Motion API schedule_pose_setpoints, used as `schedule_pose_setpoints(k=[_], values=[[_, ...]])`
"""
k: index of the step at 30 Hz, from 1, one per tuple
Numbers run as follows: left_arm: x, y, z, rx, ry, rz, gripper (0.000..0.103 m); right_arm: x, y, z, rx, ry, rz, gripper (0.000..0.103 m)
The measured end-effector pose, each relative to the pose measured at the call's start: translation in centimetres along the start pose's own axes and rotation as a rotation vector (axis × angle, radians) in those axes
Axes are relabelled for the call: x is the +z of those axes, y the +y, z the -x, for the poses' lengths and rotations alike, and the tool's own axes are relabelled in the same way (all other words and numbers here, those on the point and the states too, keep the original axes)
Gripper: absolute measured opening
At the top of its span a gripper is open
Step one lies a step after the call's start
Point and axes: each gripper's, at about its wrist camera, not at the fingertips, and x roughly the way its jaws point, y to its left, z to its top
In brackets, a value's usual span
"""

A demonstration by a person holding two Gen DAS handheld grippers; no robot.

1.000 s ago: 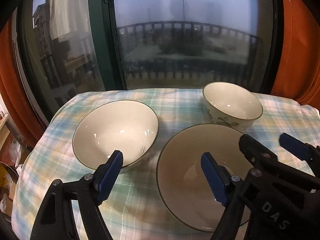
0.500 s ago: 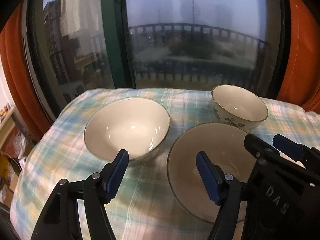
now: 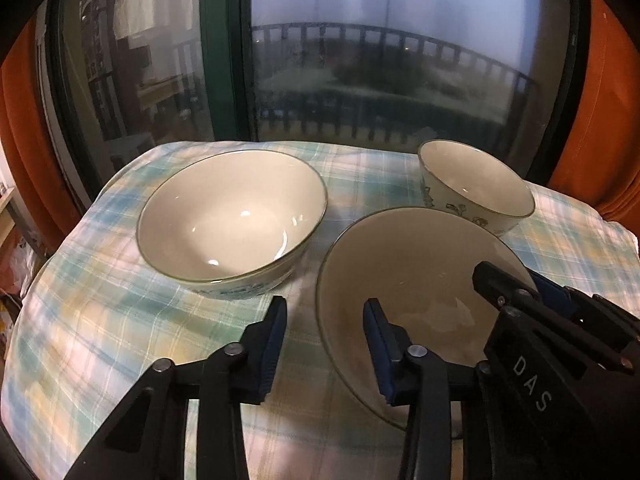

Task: Organize plates and bowls
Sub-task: 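Move both grippers to the wide grey-rimmed bowl and grip its rim, then carry the grey-rimmed bowl with both grippers beside the plate stack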

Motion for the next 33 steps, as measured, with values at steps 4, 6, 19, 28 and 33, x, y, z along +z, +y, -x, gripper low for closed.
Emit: schedule_pose_setpoints(k=[4,6,19,28,33], values=[[-0.1,-1.2,-0.1,-0.025,0.006,-0.036,0.032,-0.1,0.3,0.3,-0.034,-0.01,0.03,0.019],[-0.1,-1.2,0.1,-0.019,0.005,-0.049,0.032,-0.1,0.2,0.3,-0.046,0.0,0.033,0.019],[-3.0,-2.3,3.2,-0.058,0.021,-0.071,0.032,-2.8,-1.0,3.4,-0.084,0.021,0.025,0.019],[-5.7,-3.9,5.8,-0.082,0.009,-0.079,0.032,-5.5,-2.5,6.6,-0.109,0.012,0.013,0.019],[-7.1,-5.2,7.4,-0.093,-0.004,-0.092,0.032,-7.0,-3.7,8.5,-0.116,-0.002,0.0,0.019]])
